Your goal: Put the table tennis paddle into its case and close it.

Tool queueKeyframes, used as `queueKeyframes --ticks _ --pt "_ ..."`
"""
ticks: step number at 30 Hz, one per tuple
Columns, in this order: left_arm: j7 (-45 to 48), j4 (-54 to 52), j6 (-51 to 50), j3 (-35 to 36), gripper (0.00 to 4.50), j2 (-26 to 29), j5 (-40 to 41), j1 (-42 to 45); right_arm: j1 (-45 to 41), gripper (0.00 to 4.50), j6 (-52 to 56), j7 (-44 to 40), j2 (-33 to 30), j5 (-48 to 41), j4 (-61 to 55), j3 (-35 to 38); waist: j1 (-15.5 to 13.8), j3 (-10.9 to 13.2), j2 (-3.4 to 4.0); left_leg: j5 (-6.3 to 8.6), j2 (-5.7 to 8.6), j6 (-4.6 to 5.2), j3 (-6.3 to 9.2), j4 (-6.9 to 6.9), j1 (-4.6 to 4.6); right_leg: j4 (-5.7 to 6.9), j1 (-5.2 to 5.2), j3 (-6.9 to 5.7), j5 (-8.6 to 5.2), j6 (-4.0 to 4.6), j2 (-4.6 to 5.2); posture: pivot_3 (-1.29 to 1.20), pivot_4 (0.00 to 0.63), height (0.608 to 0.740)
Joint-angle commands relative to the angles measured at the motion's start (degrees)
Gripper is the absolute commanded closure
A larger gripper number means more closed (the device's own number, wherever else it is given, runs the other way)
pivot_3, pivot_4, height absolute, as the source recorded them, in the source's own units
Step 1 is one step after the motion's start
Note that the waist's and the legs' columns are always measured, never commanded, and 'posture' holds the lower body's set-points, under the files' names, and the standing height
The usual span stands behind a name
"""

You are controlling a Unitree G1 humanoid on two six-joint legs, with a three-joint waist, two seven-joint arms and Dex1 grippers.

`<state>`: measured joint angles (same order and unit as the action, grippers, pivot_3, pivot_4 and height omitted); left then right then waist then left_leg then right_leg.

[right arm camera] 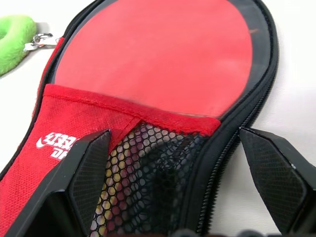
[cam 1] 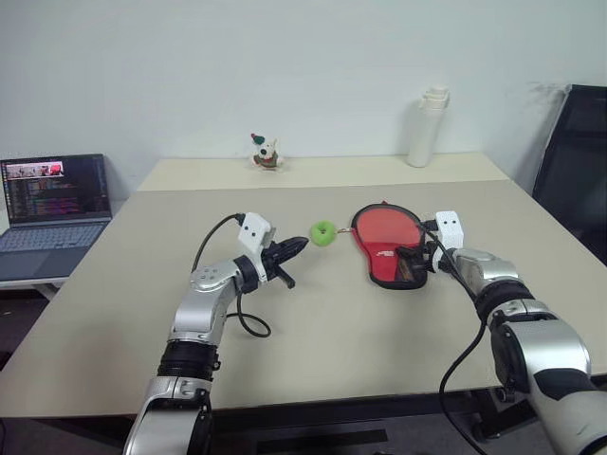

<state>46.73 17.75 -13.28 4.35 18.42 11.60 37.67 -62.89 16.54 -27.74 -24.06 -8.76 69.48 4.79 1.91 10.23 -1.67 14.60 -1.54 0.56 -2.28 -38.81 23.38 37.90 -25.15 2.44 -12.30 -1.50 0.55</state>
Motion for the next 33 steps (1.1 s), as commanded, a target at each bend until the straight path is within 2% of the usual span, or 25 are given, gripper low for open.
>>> queueKeyframes --ticks 1,7,16,18,29,30,33 --pt "-0.2 -2.6 0.4 -0.1 4.5 0.7 1.4 0.6 1.3 0.11 -0.3 1.2 -1.9 0.2 -1.9 1.9 0.0 0.0 0.0 0.0 0.0 0.0 0.01 0.0 0.01 -0.01 0.0 -0.01 0.0 0.0 0.01 0.0 0.15 0.74" --pt "0.1 -1.5 0.9 -0.8 4.5 0.8 1.4 1.8 2.8 0.11 1.6 1.7 -0.6 0.3 -1.2 3.4 0.0 0.0 0.0 0.0 0.0 0.0 -0.01 0.0 0.0 0.01 0.0 0.02 0.0 0.0 0.0 0.0 0.15 0.74" --pt "0.1 -2.3 0.6 -1.3 4.5 1.5 1.7 1.5 1.9 0.11 2.6 -1.3 3.7 2.7 -0.9 1.2 1.1 0.0 0.0 0.0 -0.04 0.0 -0.02 0.01 -0.06 0.02 0.03 0.04 0.0 0.0 -0.04 0.0 0.15 0.74" --pt "-0.1 -2.5 0.6 -1.4 4.5 1.6 1.7 1.2 1.4 0.61 2.6 -1.8 5.0 3.6 -0.5 0.5 1.6 0.0 0.0 0.0 -0.05 0.0 -0.03 0.02 -0.11 0.04 0.06 0.05 0.0 0.0 -0.05 0.0 0.15 0.74" --pt "-0.3 -3.9 0.4 -1.1 4.5 2.9 1.9 -1.1 0.4 4.29 3.1 -0.4 7.6 5.2 1.7 0.3 2.8 0.0 -0.01 0.0 -0.09 0.0 -0.02 0.09 -0.59 0.05 0.53 0.08 -0.01 -0.01 -0.1 0.0 0.15 0.74" --pt "0.2 -4.3 -0.1 -1.0 4.5 3.3 2.3 -1.5 0.4 4.49 3.4 -0.4 7.6 4.9 1.8 0.6 2.8 0.0 -0.01 0.01 -0.09 0.0 -0.02 0.09 -0.59 0.04 0.54 0.08 -0.02 -0.01 -0.1 0.0 0.15 0.74" --pt "4.7 -7.9 -3.6 -1.5 4.5 5.9 4.9 -4.2 -0.2 4.49 5.2 -0.4 8.0 3.1 1.6 2.4 2.9 0.0 -0.01 0.01 -0.1 0.0 -0.01 0.1 -0.58 0.02 0.54 0.07 -0.02 -0.01 -0.1 0.0 0.15 0.74"
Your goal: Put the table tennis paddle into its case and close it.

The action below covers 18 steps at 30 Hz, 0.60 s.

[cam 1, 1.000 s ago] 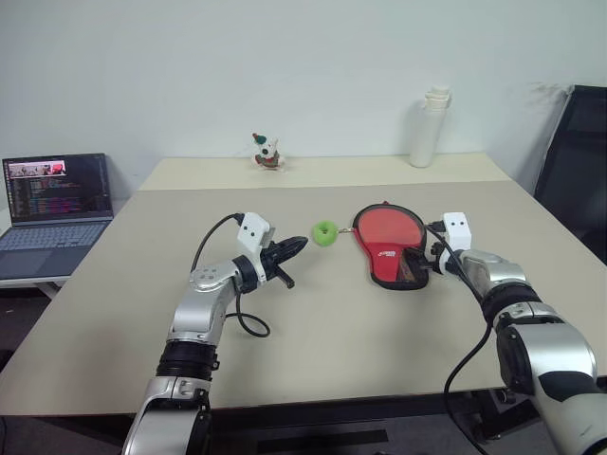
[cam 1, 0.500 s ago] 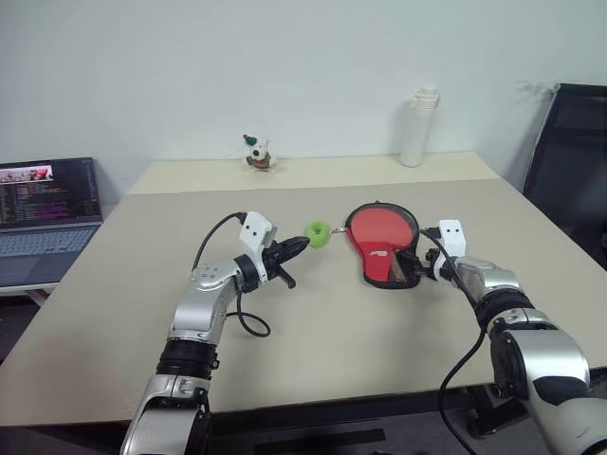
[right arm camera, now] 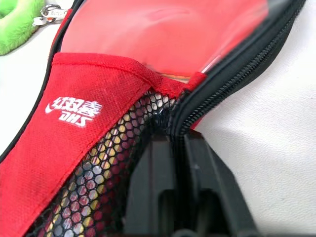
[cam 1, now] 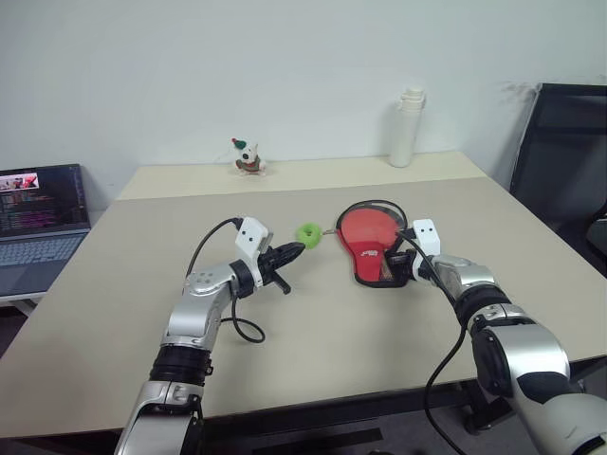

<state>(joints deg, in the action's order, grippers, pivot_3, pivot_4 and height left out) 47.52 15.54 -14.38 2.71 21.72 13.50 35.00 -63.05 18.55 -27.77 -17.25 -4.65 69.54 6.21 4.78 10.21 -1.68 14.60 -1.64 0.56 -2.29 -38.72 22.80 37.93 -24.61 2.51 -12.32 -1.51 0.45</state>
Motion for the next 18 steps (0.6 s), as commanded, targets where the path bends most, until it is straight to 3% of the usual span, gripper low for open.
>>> queueKeyframes --ticks 1,10,18 --pt "6.3 -7.7 -4.3 -0.3 4.5 3.9 4.4 -2.9 -0.6 4.49 4.1 -1.0 1.5 -1.6 1.2 1.6 0.2 0.0 0.0 0.0 -0.01 0.0 -0.01 0.01 0.0 0.0 0.0 0.01 0.0 0.0 0.0 0.0 0.15 0.74" --pt "20.7 -18.2 -13.6 0.0 4.5 16.3 13.0 -12.2 -0.2 4.49 16.9 -9.3 5.2 -4.1 -11.3 -0.2 0.6 0.0 0.0 0.0 -0.07 0.0 -0.03 0.42 -0.09 -0.09 -0.11 0.03 -0.07 0.11 -0.09 0.0 0.15 0.74" --pt "24.2 -20.0 -15.1 1.6 4.5 22.1 15.8 -14.0 17.6 4.49 40.8 -5.5 8.4 -9.4 -50.6 -3.7 0.1 0.0 -0.01 0.0 -0.12 -0.02 0.04 0.72 0.2 -0.04 -0.59 -0.03 -0.25 0.37 -0.09 0.0 0.15 0.74"
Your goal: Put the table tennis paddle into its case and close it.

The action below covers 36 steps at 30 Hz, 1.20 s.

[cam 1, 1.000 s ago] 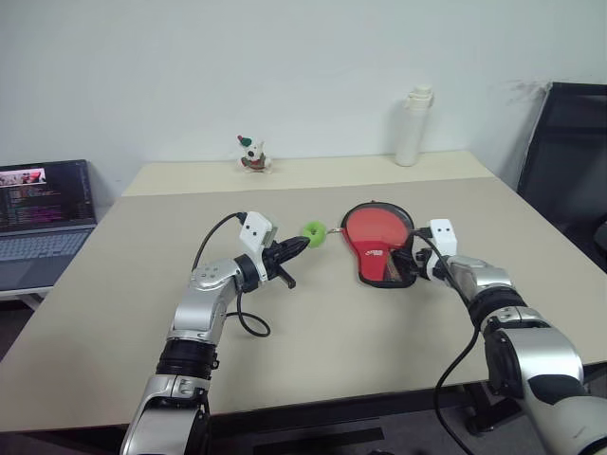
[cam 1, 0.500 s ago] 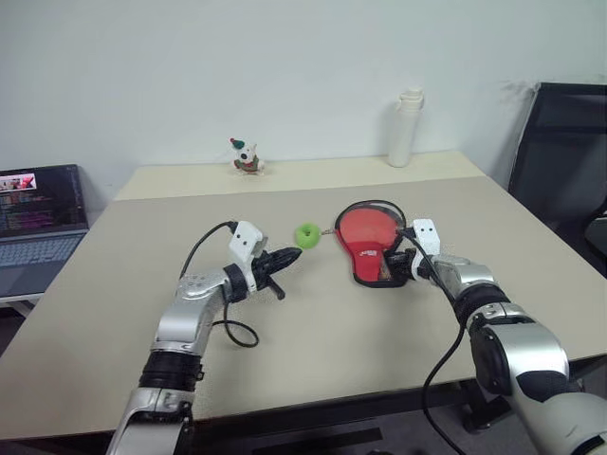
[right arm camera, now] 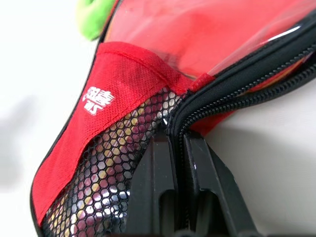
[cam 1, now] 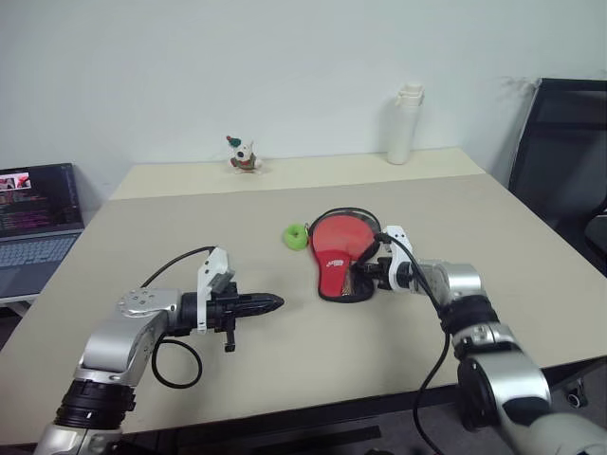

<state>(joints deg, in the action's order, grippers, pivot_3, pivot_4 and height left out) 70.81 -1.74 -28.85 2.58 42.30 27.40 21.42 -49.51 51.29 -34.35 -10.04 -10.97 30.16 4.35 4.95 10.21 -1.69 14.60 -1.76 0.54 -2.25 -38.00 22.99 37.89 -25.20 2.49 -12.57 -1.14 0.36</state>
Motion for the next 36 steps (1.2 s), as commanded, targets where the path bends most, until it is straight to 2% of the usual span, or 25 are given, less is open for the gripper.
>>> queueKeyframes --ticks 1,6,11,16,22,36 --pt "1.0 -3.1 -0.9 1.9 4.5 2.0 2.2 -0.8 6.4 4.49 10.7 2.1 1.2 -3.6 -15.8 -1.9 -0.2 0.0 0.0 0.01 0.0 -0.01 -0.01 0.01 0.0 0.02 -0.02 0.0 -0.04 0.03 0.01 0.0 0.15 0.74" --pt "1.2 -6.2 -3.2 2.5 4.5 4.0 4.2 -3.3 17.9 4.49 24.5 6.3 3.0 -8.2 -37.9 -2.4 -0.3 0.0 -0.03 0.05 -0.01 -0.07 0.17 0.07 0.03 0.06 -0.04 -0.03 -0.23 0.19 0.03 0.0 0.15 0.74" --pt "1.0 -8.4 -5.4 3.0 4.5 4.8 6.1 -4.6 25.6 4.49 32.9 10.2 7.9 -11.2 -51.1 -3.5 -0.2 0.0 -0.05 0.05 -0.08 -0.07 0.27 0.08 -0.04 0.14 -0.01 -0.09 -0.44 -0.03 -0.08 0.0 0.15 0.74" --pt "1.1 -9.8 -6.8 3.2 4.5 5.7 7.4 -5.5 28.9 4.49 36.8 11.8 10.5 -12.4 -56.2 -4.2 -0.2 -0.1 -0.09 0.04 -0.1 -0.07 0.27 0.07 -0.08 0.14 0.0 -0.1 -0.48 0.0 -0.15 0.0 0.15 0.74" --pt "0.6 -11.2 -7.6 3.1 4.5 6.2 8.1 -6.7 33.0 4.49 39.3 12.2 8.8 -13.5 -59.9 -3.9 -0.2 -0.1 -0.14 0.05 -0.1 -0.09 0.24 0.08 -0.06 0.08 0.0 -0.11 -0.51 0.02 -0.14 0.0 0.15 0.74" --pt "1.0 -10.1 -7.1 0.8 4.5 5.4 6.9 -5.5 35.3 4.49 41.1 14.3 7.2 -14.6 -61.8 -0.1 -0.7 -0.2 -0.3 0.06 -0.04 -0.09 0.27 0.08 -0.05 0.04 0.04 -0.12 -0.54 0.0 -0.09 0.0 0.15 0.74"
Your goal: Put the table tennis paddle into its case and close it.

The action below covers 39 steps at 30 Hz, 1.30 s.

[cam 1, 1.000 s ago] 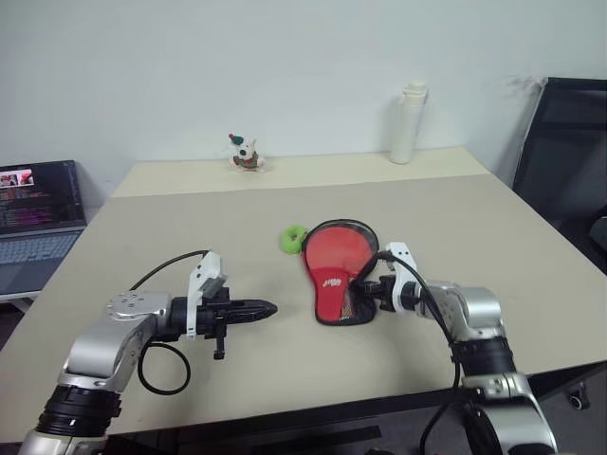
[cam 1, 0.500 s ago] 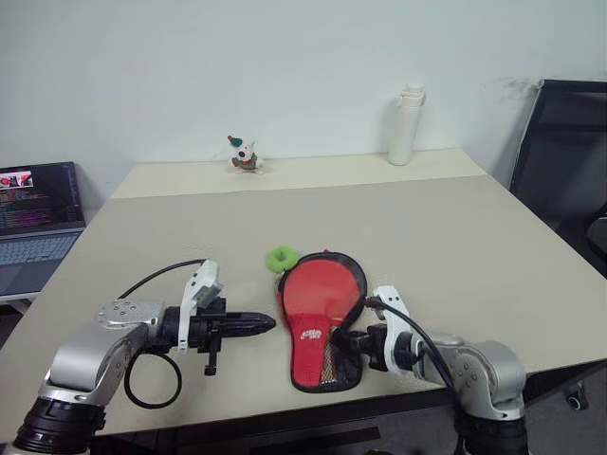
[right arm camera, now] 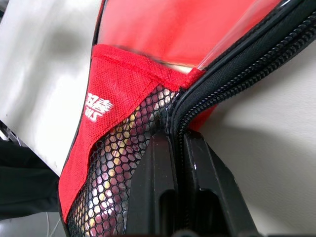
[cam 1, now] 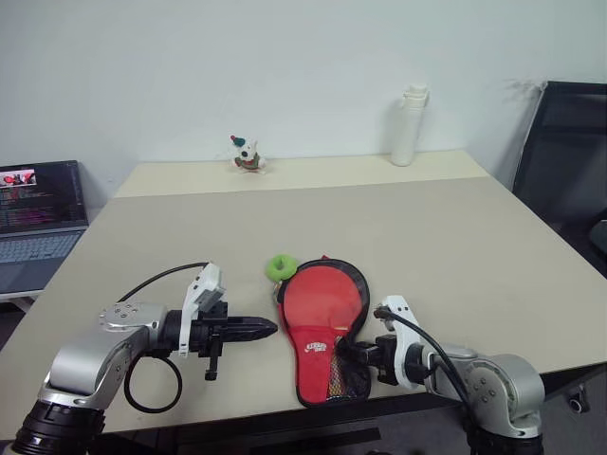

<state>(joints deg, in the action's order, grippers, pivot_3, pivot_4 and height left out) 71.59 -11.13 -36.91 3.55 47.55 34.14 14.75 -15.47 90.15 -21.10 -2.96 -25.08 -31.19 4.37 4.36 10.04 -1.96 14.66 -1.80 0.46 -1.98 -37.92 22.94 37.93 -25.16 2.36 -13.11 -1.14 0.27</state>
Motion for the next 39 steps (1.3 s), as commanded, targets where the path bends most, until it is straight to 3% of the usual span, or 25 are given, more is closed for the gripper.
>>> queueKeyframes --ticks 1,5,14,20,29,39 --pt "0.1 -0.6 1.1 -0.4 4.5 0.0 0.1 1.3 1.0 4.49 2.0 1.6 0.9 -0.4 -0.2 0.0 -0.1 0.0 -0.06 0.0 0.01 0.0 0.0 0.0 0.0 0.0 0.0 0.0 0.0 0.0 0.0 0.0 0.15 0.74" --pt "0.0 -0.2 1.5 -0.7 4.5 -0.1 -0.1 1.5 0.9 4.49 0.8 4.6 3.2 0.7 1.0 1.0 -0.1 -0.1 -0.14 0.0 -0.02 0.0 -0.01 0.0 -0.02 0.01 0.0 0.01 0.0 0.0 -0.01 0.0 0.15 0.74" --pt "-1.7 -0.5 2.6 -0.1 4.5 -0.9 -0.3 0.1 0.6 1.85 0.8 8.9 3.5 2.6 -2.5 4.5 -0.2 -0.2 -0.3 -0.01 0.01 -0.01 0.04 -0.08 -0.17 0.02 0.2 0.01 0.0 -0.01 0.04 0.0 0.15 0.74" --pt "-5.0 0.3 2.6 1.5 4.5 -2.6 0.5 -0.3 -0.5 0.02 -3.3 2.0 -7.4 -2.9 -10.2 1.7 -1.5 -0.2 -0.29 -0.02 0.17 -0.02 -0.02 -0.09 -0.03 -0.21 0.19 -0.07 -0.01 -0.08 0.28 0.0 0.15 0.74" --pt "-10.4 5.4 1.0 2.3 4.5 -5.0 0.0 3.3 -6.5 0.02 -13.8 -5.1 -13.5 -7.1 -6.9 5.0 -1.4 -0.2 -0.28 -0.01 0.08 -0.01 0.07 -0.03 -0.01 -0.14 0.13 -0.06 -0.01 -0.1 0.11 0.0 0.15 0.74" --pt "-14.1 11.2 3.7 2.7 4.5 -6.5 -2.3 6.6 -12.8 0.02 -27.8 -4.9 -9.9 -3.1 5.5 -8.0 -1.3 -0.2 -0.28 -0.01 0.06 -0.01 0.0 -0.03 0.01 -0.14 0.09 -0.04 0.0 -0.1 0.08 0.0 0.15 0.74"
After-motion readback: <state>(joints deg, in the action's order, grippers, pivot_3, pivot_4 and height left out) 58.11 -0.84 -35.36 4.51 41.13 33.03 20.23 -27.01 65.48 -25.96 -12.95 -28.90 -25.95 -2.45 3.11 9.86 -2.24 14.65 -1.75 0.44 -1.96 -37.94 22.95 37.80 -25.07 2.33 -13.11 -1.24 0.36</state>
